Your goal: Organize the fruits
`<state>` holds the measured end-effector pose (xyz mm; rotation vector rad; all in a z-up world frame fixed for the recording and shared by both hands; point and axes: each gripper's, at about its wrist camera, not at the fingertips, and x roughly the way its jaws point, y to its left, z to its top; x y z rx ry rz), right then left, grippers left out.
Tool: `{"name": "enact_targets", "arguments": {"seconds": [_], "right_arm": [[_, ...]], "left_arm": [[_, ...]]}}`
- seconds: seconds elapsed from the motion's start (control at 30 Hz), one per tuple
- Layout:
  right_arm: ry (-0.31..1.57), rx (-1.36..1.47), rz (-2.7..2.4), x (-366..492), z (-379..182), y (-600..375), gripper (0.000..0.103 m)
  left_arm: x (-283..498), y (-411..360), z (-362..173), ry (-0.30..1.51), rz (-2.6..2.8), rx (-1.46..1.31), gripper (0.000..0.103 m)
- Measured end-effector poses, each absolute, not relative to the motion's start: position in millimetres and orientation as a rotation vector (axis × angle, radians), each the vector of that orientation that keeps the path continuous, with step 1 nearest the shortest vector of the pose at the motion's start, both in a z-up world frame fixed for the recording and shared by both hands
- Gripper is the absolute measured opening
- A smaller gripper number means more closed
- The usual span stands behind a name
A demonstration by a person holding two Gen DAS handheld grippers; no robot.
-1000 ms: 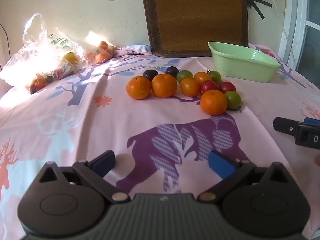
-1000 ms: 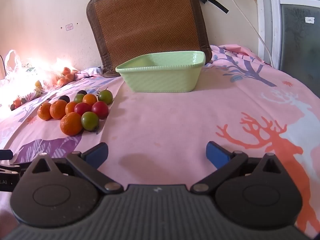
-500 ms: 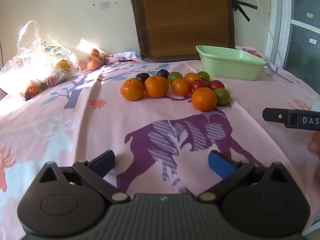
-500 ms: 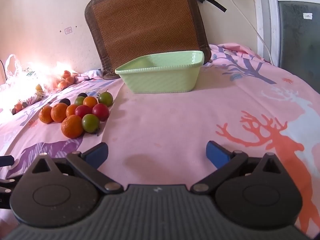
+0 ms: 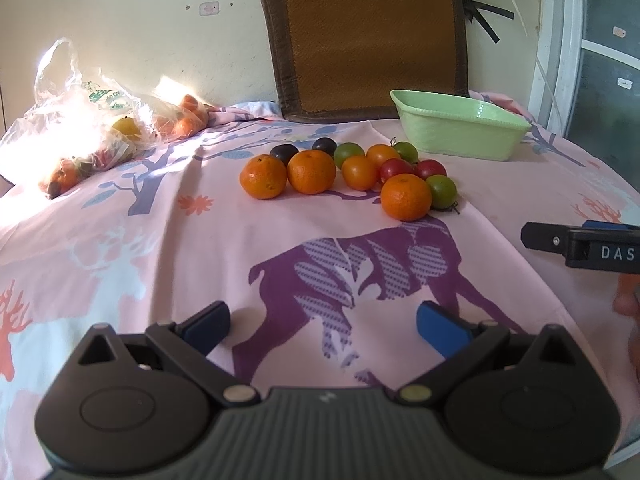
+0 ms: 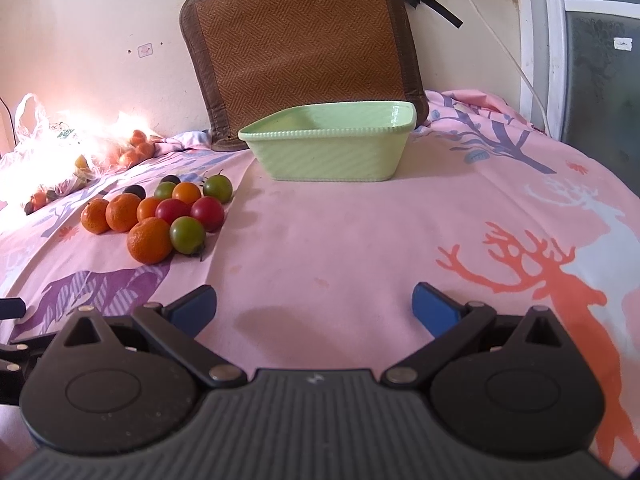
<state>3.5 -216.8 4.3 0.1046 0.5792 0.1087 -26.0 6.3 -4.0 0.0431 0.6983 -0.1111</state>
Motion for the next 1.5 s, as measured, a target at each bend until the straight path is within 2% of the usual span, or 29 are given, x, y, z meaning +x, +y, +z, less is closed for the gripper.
{"name": "enact_targets", "arguments": {"seconds": [0.17,0.37,0.8,1.0,1.5], "right_arm": [[0.567,0.137,0.119,2.2,4.4,-220.8,0.103],[0.565,0.142,0.119,2.2,4.5,-220.6,0.103],[0.558,0.139,0.137,1.5,4.1,-219.3,0.103],[0.55,0.123,0.144,0.7,4.1,-216.6,0.097],[0.535,0.1,0.134,-1.2,4.0,-214.2,0.069]], "left_arm": [[-27.9,14.6,1.0,0.664,-0.149,-0.036,0.103],[-34.2,6.9,8.9,0.546,-0.081,0.08,0.103],[-27.9,8.4,-0.8,0.588,-0.101,0.04,0.101],[-27.7,11.5,-1.2,0.588,-0.102,0.02,0.097],[-29.7,14.6,-0.5,0.578,-0.129,-0.008,0.097]]}}
